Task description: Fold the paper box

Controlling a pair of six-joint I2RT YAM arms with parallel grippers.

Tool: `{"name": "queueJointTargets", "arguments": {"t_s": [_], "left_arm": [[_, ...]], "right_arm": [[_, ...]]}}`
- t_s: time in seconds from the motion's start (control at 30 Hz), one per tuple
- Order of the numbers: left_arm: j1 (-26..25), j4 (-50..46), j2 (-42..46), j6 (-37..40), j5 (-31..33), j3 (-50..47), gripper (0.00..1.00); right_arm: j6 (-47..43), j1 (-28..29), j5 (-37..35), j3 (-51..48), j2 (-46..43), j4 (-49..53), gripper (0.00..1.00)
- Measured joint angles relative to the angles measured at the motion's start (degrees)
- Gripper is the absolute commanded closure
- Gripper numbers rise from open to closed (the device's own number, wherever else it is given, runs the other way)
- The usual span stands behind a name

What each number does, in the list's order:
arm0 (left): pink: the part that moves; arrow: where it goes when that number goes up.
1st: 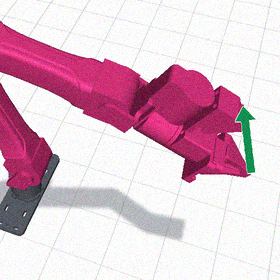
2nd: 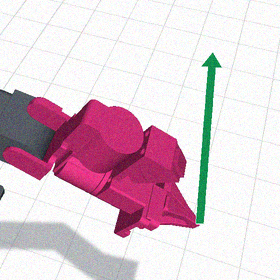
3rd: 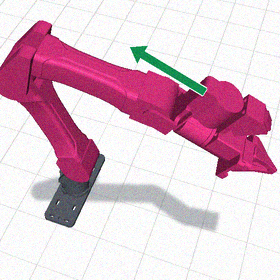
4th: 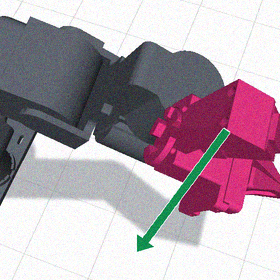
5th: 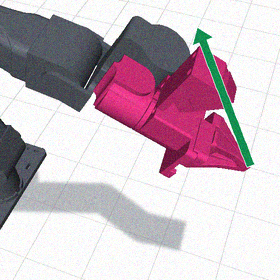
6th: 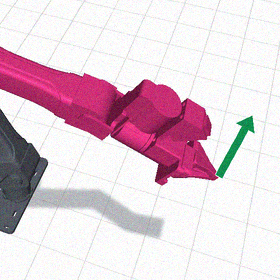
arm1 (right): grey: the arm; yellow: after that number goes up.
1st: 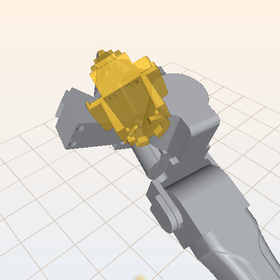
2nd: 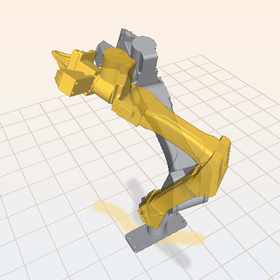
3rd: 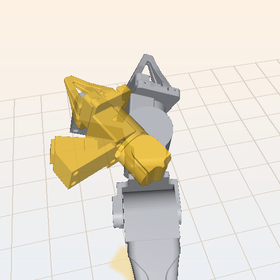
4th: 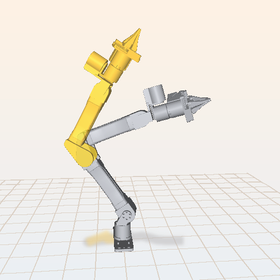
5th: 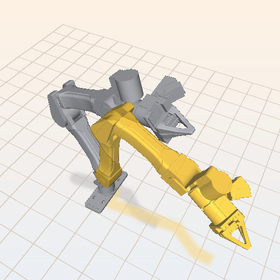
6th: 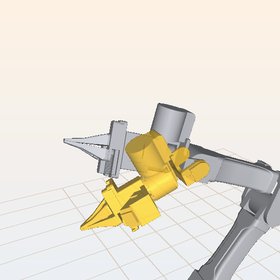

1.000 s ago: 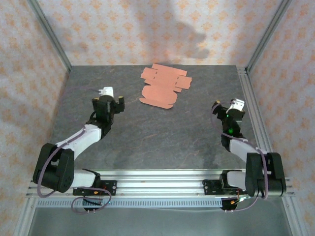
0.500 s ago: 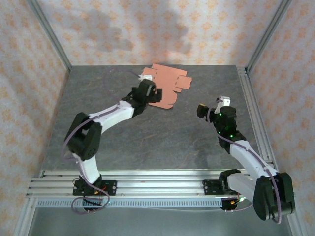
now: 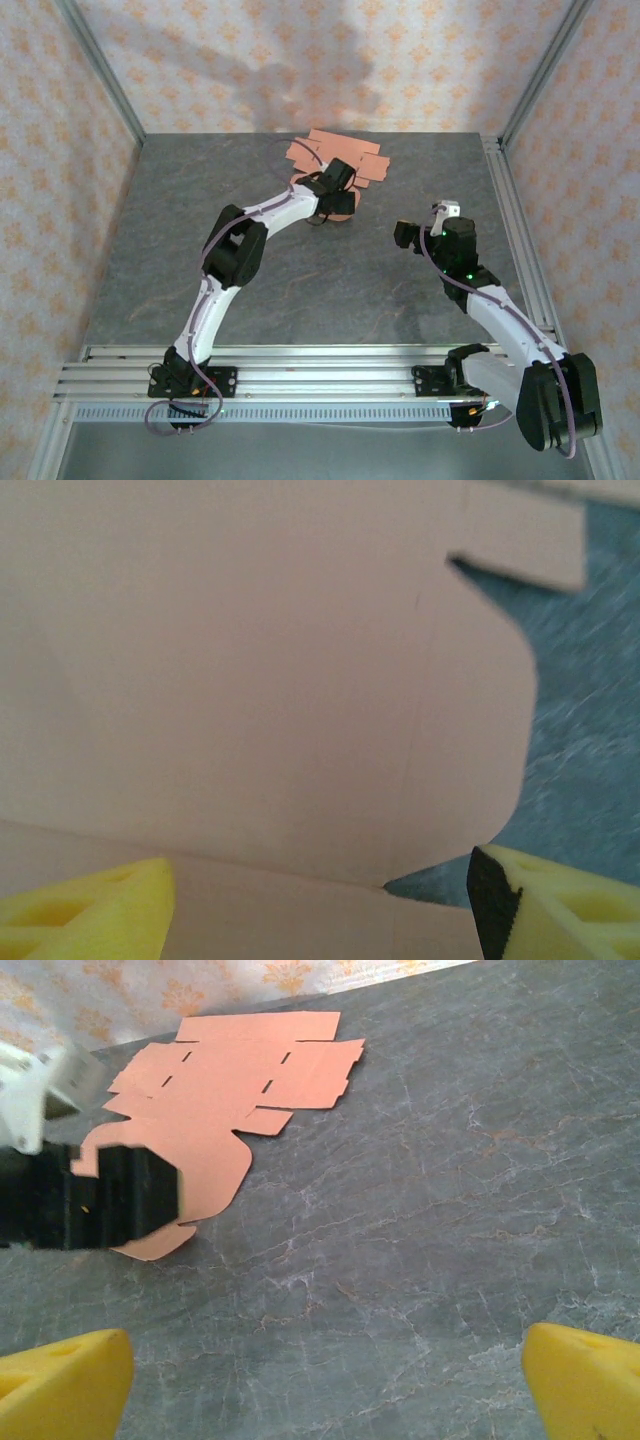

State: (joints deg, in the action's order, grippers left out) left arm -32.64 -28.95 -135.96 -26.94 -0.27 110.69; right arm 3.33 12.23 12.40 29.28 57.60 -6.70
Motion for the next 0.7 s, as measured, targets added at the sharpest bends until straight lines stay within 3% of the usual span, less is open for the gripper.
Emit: {"name": "queueJointTargets", "arguments": {"t_s": [0.13,0.3,0.7], "left_arm": [[0.0,-1.88,-0.26,-1.09,-1.14,0.22,0.22],[0.0,0.04,4.37,-1.75,-1.57,-7.72,0.21],[0.0,9.01,28.39,-1.75,-4.26,-44.15,0.14]], "right_arm": [[0.02,0.0,0.15,0.55,0.31,0.09,0.01],[0.04,0.0,0.31,0.63,0.66,0.09,0.01],[2.29,0.0,1.16,5.14,5.42,1.79,0.01]]}}
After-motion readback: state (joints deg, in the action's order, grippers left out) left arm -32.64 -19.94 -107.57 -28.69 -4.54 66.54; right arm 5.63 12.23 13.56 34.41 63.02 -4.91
